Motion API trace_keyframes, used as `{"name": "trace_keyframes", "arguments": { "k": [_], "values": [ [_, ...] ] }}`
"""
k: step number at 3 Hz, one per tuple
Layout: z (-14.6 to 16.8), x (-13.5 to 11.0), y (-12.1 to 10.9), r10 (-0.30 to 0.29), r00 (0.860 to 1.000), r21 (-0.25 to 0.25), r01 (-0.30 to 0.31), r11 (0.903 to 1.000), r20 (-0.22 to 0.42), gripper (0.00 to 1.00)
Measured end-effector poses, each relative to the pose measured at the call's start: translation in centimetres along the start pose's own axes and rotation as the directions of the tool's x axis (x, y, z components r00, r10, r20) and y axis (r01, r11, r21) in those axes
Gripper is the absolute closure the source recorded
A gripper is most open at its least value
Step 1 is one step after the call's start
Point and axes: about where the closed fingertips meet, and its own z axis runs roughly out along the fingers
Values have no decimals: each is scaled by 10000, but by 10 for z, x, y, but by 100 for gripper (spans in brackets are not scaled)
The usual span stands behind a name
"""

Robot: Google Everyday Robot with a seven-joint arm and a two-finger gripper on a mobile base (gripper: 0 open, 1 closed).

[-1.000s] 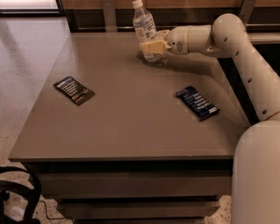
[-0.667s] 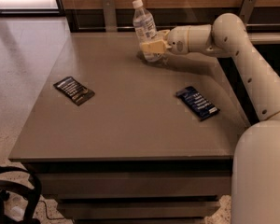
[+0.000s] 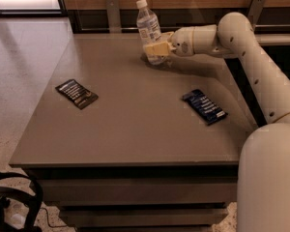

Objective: Place blue plastic bottle upright

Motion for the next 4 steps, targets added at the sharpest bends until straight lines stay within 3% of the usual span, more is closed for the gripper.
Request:
{"name": "trace_keyframes", "arguments": {
  "k": [2,4],
  "values": [
    [-9,-12,-13,183,9983,87,-189,9998,559,100],
    [-23,17,-18,853,9943,353,-877,9955,639,100]
  ]
}}
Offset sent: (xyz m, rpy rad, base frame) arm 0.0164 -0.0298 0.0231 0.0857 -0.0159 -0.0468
